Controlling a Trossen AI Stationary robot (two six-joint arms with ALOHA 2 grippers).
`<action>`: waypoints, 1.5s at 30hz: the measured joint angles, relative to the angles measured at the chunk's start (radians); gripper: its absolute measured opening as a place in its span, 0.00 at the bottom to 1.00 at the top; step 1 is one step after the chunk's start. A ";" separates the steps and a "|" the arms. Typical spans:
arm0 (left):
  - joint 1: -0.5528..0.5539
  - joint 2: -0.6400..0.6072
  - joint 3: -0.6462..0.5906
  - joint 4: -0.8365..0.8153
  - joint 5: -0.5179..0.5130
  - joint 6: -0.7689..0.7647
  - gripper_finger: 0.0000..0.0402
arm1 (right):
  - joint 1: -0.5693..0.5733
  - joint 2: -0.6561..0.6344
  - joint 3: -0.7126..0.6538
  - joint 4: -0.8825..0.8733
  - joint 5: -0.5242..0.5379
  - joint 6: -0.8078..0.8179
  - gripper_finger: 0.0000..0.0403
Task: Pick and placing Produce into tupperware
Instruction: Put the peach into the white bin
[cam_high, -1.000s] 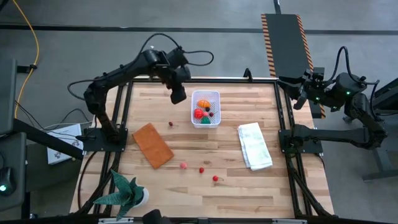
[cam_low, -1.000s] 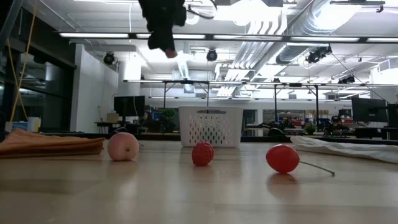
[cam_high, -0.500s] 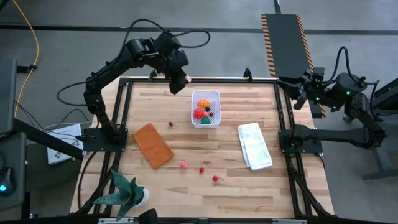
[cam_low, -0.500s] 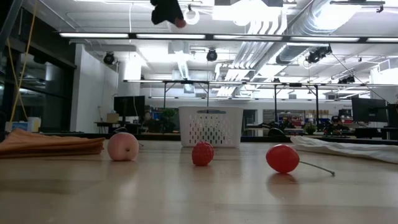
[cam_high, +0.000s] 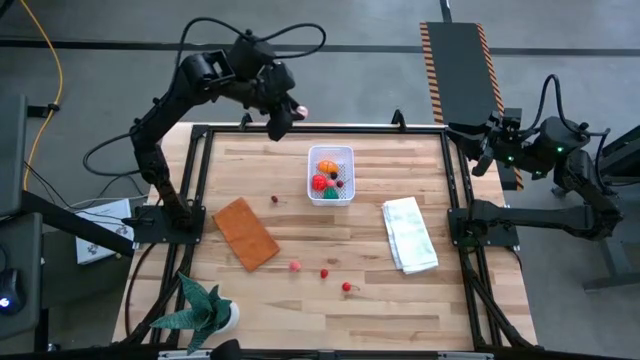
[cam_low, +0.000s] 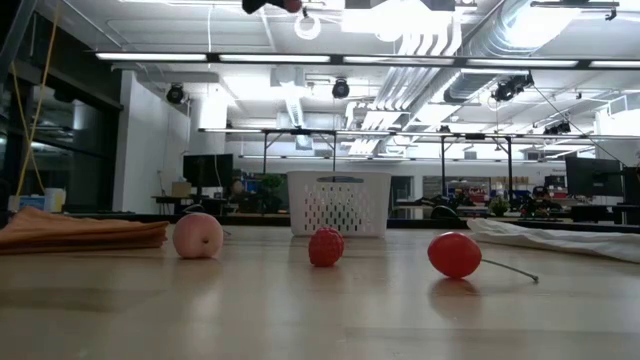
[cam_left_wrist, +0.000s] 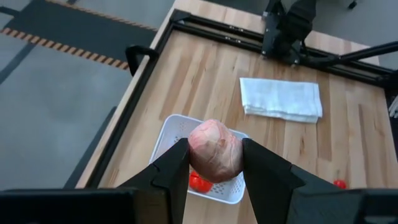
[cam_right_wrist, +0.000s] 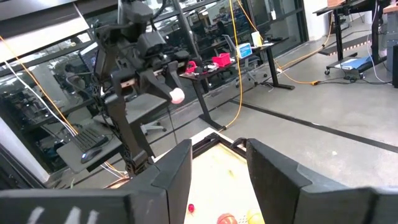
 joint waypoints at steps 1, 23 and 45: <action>0.000 0.000 0.009 -0.003 0.000 0.000 0.32 | 0.000 0.000 0.000 0.000 0.000 0.000 0.36; 0.000 -0.019 0.049 -0.255 0.054 -0.007 0.32 | 0.000 0.000 0.000 0.000 0.000 -0.001 0.36; 0.000 -0.020 0.050 -0.070 -0.037 0.014 0.32 | 0.000 0.000 0.000 0.000 -0.001 -0.003 0.36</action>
